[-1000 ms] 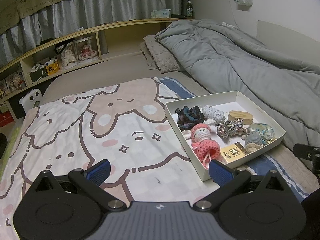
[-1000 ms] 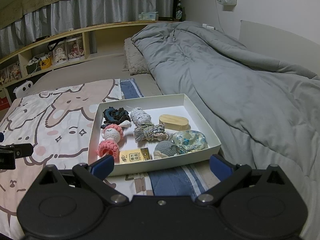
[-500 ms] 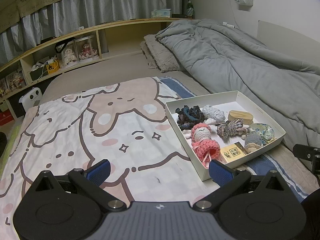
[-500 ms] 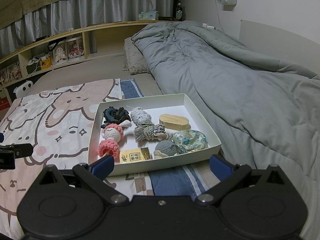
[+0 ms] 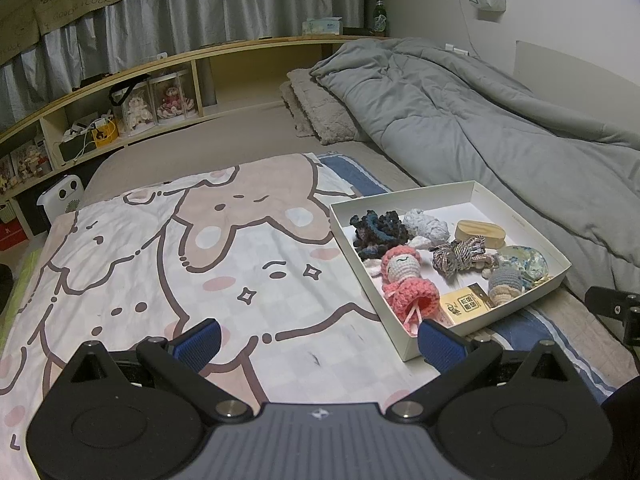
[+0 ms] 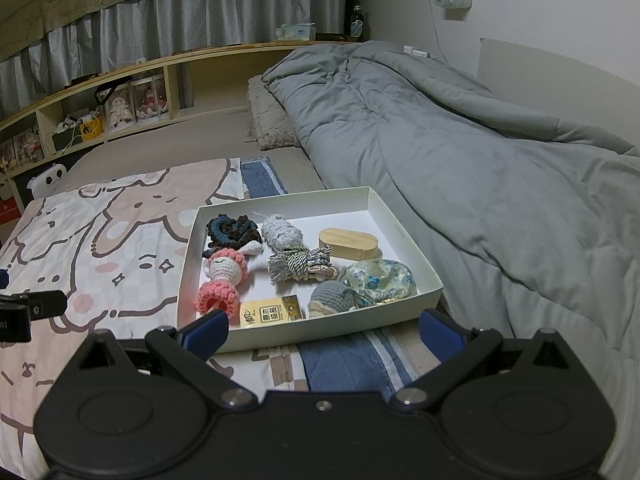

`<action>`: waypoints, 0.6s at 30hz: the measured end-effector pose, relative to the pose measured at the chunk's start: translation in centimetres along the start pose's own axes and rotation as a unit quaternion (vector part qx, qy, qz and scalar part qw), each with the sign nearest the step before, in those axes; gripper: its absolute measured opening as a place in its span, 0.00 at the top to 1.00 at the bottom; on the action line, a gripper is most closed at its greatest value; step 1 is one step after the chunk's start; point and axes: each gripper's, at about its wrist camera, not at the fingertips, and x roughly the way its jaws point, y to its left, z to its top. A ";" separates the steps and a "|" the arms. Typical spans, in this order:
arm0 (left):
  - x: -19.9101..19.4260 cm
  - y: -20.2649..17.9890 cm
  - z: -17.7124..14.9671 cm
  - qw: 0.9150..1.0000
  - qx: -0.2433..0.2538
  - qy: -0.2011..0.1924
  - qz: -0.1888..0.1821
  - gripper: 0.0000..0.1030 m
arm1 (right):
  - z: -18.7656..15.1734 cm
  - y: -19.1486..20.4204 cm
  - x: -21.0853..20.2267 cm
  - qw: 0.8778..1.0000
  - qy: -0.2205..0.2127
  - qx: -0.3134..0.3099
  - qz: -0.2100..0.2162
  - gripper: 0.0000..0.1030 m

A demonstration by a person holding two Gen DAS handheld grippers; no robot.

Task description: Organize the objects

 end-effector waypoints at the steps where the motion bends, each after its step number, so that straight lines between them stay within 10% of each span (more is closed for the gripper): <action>1: 0.0 0.0 0.0 1.000 0.000 0.000 0.000 0.00 | 0.0 0.0 0.0 1.000 0.000 0.000 0.000 0.00; 18: -0.1 0.0 0.0 1.000 -0.001 0.000 -0.001 0.00 | -0.1 0.1 0.0 1.000 0.001 0.000 0.001 0.01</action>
